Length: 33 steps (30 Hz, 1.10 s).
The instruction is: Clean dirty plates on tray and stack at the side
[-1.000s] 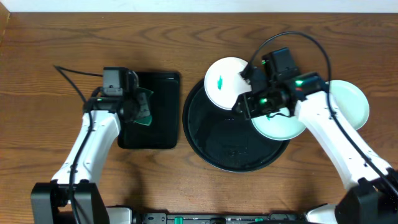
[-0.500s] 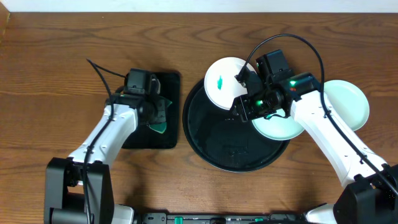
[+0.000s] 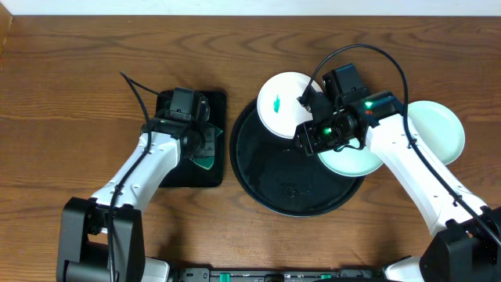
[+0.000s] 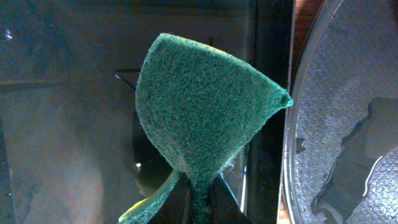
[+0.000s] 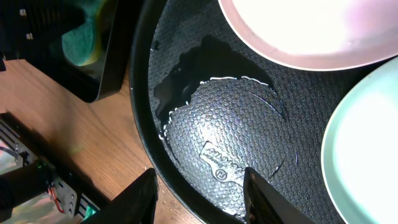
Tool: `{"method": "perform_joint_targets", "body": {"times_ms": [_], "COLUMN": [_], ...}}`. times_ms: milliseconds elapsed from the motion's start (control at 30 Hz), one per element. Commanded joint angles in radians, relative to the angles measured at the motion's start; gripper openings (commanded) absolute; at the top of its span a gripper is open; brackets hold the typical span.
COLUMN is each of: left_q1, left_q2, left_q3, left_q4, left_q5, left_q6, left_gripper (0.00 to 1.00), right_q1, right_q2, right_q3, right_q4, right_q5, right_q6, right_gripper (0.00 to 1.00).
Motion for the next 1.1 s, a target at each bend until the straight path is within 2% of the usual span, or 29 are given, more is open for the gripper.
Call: {"method": "perform_joint_targets", "body": {"times_ms": [0, 300, 433, 1067], "left_q1": [-0.007, -0.007, -0.007, -0.007], "left_q2": [-0.002, -0.002, -0.002, -0.002], "left_q3": [-0.006, -0.006, -0.006, -0.006], "left_q4": [-0.004, -0.002, 0.0, -0.003], "left_q5": [-0.008, -0.002, 0.064, 0.124], "left_q6": [-0.042, -0.098, -0.098, -0.098], "left_gripper": [0.07, 0.07, 0.07, 0.07], "right_q1": [-0.007, -0.007, -0.007, -0.008], "right_q2": [-0.005, -0.005, -0.005, -0.005], "right_q3": [-0.003, -0.003, -0.003, -0.003], "right_q4": [-0.004, -0.005, -0.005, -0.005], "right_q5": [0.007, 0.007, 0.007, 0.008], "right_q6": [0.001, 0.001, 0.001, 0.001], "right_gripper": [0.43, 0.43, 0.43, 0.43]}}
